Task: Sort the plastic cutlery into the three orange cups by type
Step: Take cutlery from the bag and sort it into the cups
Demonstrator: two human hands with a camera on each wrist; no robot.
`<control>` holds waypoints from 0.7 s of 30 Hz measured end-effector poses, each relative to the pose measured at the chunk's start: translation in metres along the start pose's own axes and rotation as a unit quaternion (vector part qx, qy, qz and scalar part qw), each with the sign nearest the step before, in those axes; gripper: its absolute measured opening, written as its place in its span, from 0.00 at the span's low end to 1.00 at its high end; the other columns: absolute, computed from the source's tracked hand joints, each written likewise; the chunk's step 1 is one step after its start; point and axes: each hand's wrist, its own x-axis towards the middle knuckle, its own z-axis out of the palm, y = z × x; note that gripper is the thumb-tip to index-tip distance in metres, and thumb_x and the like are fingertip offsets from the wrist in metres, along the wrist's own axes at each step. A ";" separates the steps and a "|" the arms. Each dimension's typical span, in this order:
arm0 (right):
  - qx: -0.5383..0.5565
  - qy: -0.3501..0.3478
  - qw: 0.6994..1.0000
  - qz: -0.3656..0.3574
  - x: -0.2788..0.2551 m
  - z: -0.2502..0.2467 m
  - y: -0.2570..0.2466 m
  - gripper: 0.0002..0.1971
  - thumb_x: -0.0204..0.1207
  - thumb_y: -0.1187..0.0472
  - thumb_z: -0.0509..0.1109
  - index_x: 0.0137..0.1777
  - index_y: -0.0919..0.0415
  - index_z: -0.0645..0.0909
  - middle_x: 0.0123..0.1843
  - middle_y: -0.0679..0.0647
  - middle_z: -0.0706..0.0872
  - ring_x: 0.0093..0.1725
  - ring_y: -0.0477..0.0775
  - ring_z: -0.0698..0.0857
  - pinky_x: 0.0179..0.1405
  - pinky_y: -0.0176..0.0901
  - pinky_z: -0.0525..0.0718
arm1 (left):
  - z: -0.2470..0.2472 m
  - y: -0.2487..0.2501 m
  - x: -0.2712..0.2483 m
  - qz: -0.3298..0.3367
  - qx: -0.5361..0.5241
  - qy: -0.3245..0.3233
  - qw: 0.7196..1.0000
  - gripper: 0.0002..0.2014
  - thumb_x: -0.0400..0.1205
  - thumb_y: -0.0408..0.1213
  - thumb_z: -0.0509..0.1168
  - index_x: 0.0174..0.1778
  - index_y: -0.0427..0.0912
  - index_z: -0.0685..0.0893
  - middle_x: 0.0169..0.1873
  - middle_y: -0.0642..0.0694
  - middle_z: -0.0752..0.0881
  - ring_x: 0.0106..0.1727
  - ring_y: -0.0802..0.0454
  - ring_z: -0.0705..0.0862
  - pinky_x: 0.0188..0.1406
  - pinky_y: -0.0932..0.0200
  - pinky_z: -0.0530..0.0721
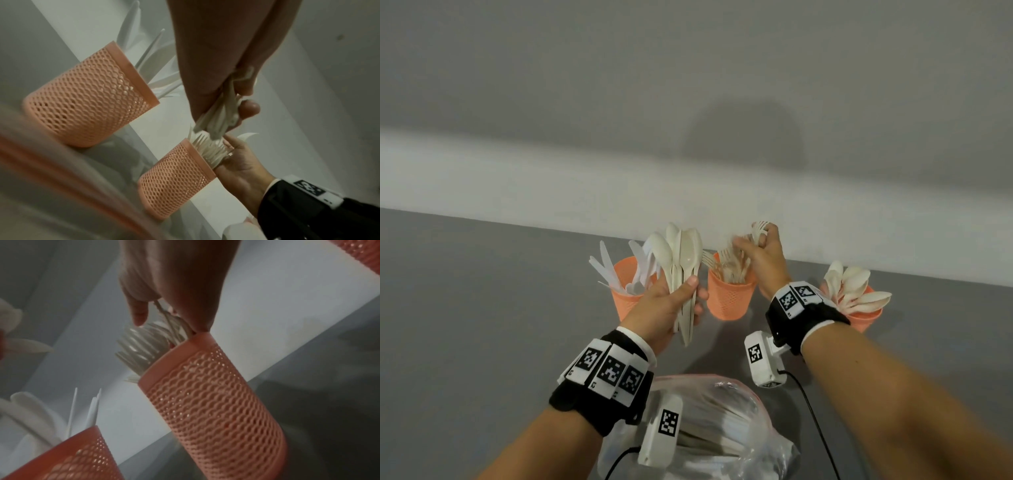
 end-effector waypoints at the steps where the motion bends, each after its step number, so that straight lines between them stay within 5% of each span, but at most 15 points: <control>1: -0.023 0.002 1.000 -0.015 0.000 0.000 0.001 0.16 0.75 0.66 0.69 0.59 0.59 0.68 0.36 0.53 0.77 0.38 0.50 0.82 0.42 0.42 0.84 | 0.001 0.000 0.002 -0.001 -0.001 -0.003 1.000 0.06 0.85 0.33 0.55 0.51 0.44 0.77 0.22 0.53 0.80 0.21 0.58 0.76 0.25 0.64 0.77; 4: -0.136 0.004 0.990 -0.024 0.003 0.002 0.002 0.04 0.81 0.58 0.61 0.46 0.55 0.74 0.34 0.50 0.79 0.39 0.51 0.82 0.47 0.47 0.81 | 0.004 -0.002 0.004 0.016 0.017 -0.007 1.000 0.06 0.83 0.30 0.58 0.48 0.43 0.80 0.20 0.53 0.78 0.21 0.57 0.75 0.22 0.64 0.76; 6: -0.217 -0.016 0.976 -0.016 0.005 0.003 0.002 0.16 0.84 0.55 0.55 0.35 0.56 0.74 0.36 0.54 0.80 0.42 0.55 0.81 0.48 0.49 0.78 | 0.007 -0.004 0.003 0.037 0.040 -0.013 0.998 0.05 0.81 0.28 0.61 0.45 0.42 0.79 0.21 0.51 0.78 0.20 0.56 0.75 0.22 0.63 0.76; 9: -0.338 -0.048 0.940 -0.020 0.009 0.003 -0.001 0.21 0.82 0.48 0.58 0.27 0.53 0.65 0.36 0.54 0.75 0.48 0.56 0.76 0.51 0.51 0.77 | 0.011 -0.004 0.000 0.065 0.068 -0.023 0.995 0.05 0.76 0.32 0.68 0.39 0.46 0.81 0.20 0.49 0.77 0.19 0.54 0.74 0.21 0.62 0.75; 11: -0.332 -0.055 0.942 0.003 0.011 0.001 -0.004 0.22 0.69 0.34 0.64 0.30 0.51 0.69 0.46 0.61 0.80 0.53 0.61 0.80 0.58 0.58 0.81 | 0.012 -0.001 -0.002 0.079 0.077 -0.029 0.993 0.08 0.73 0.33 0.69 0.33 0.52 0.82 0.18 0.49 0.76 0.18 0.54 0.74 0.20 0.62 0.75; 13: -0.283 -0.039 0.958 -0.004 0.011 -0.004 -0.006 0.21 0.63 0.31 0.68 0.40 0.48 0.74 0.54 0.62 0.80 0.56 0.61 0.81 0.60 0.58 0.81 | 0.014 0.002 -0.004 0.085 0.083 -0.021 0.993 0.09 0.74 0.31 0.70 0.33 0.49 0.80 0.15 0.49 0.75 0.16 0.54 0.73 0.19 0.64 0.75; 16: -0.259 -0.030 0.965 -0.017 0.010 -0.013 -0.012 0.19 0.76 0.44 0.64 0.59 0.56 0.75 0.57 0.58 0.77 0.60 0.60 0.79 0.65 0.56 0.78 | 0.018 0.005 -0.009 0.086 0.097 -0.001 0.992 0.09 0.76 0.27 0.68 0.36 0.45 0.77 0.14 0.50 0.75 0.16 0.56 0.73 0.18 0.65 0.75; 18: -0.334 -0.072 0.938 0.052 0.011 -0.018 -0.008 0.22 0.82 0.45 0.53 0.69 0.57 0.71 0.67 0.63 0.74 0.68 0.65 0.75 0.71 0.61 0.72 | 0.021 0.006 -0.012 0.090 0.113 0.001 0.990 0.09 0.77 0.27 0.67 0.37 0.45 0.77 0.14 0.50 0.76 0.15 0.56 0.74 0.19 0.65 0.76; 21: -0.380 -0.089 0.914 0.111 0.003 -0.023 -0.005 0.21 0.84 0.49 0.46 0.73 0.53 0.67 0.73 0.65 0.68 0.73 0.66 0.69 0.76 0.59 0.66 | 0.025 0.007 -0.017 0.101 0.129 -0.005 0.987 0.09 0.77 0.27 0.67 0.37 0.45 0.77 0.14 0.49 0.76 0.15 0.55 0.73 0.21 0.65 0.76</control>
